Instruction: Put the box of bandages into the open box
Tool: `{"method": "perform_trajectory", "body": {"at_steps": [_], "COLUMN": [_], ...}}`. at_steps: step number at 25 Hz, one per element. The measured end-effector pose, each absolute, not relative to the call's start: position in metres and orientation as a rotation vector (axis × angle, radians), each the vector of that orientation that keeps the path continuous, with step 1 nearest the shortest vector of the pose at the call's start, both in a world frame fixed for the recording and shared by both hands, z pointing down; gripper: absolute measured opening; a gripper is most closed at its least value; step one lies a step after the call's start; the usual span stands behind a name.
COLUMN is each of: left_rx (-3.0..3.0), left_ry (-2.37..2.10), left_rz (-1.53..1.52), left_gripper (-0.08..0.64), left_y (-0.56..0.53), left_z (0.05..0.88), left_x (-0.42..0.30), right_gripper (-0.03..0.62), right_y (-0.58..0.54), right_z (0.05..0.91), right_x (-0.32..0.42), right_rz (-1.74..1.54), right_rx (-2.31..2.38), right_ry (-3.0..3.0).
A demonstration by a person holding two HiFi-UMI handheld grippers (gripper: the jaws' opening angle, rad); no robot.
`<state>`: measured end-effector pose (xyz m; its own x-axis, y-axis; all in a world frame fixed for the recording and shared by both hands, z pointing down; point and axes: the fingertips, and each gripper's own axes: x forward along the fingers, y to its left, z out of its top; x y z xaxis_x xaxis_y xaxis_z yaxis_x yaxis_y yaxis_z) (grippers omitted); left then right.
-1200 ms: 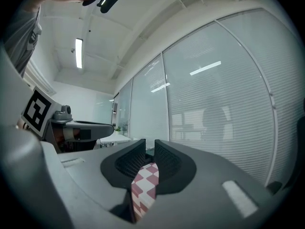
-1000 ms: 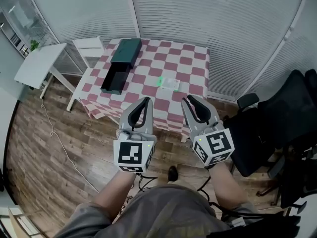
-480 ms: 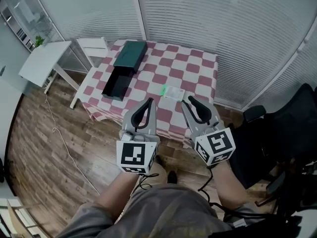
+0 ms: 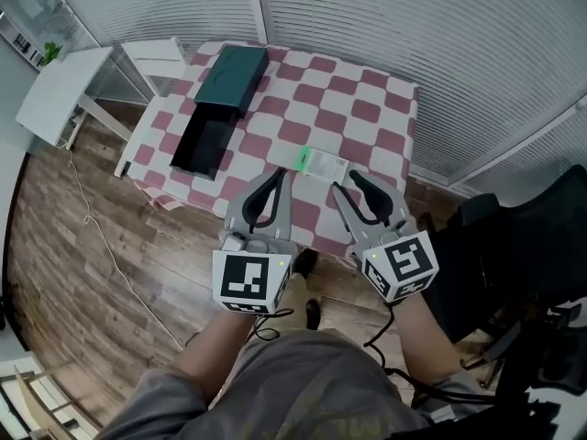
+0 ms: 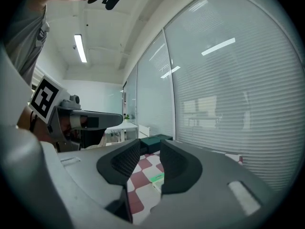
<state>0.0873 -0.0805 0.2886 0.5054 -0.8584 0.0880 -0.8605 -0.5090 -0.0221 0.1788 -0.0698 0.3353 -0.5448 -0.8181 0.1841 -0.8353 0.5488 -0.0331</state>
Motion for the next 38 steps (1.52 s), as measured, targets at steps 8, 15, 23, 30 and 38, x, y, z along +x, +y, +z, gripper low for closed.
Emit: {"method": "perform_trajectory", "body": {"at_steps": [8, 15, 23, 30, 38], "left_rx": [2.714, 2.636, 2.572, 2.538, 2.518], "left_ry": [-1.497, -1.439, -1.407, -1.391, -1.38], "left_rz": [0.184, 0.242, 0.289, 0.318, 0.33], "left_gripper": [0.0, 0.0, 0.0, 0.0, 0.0], "left_y": [-0.14, -0.179, -0.217, -0.23, -0.241], "left_z": [0.319, 0.368, 0.413, 0.431, 0.44], "left_x": [0.097, 0.098, 0.099, 0.096, 0.095], "right_gripper": [0.219, 0.312, 0.444, 0.458, 0.415], "right_y": [-0.12, -0.15, -0.163, -0.17, -0.169], "right_z": [0.394, 0.458, 0.523, 0.556, 0.558], "right_x": [0.179, 0.181, 0.169, 0.173, 0.174], "right_rz": [0.314, 0.413, 0.32, 0.307, 0.338], "right_rx": [1.3, 1.166, 0.839, 0.702, 0.603], "right_ry": [-2.605, -2.529, -2.358, -2.247, -2.235]}}
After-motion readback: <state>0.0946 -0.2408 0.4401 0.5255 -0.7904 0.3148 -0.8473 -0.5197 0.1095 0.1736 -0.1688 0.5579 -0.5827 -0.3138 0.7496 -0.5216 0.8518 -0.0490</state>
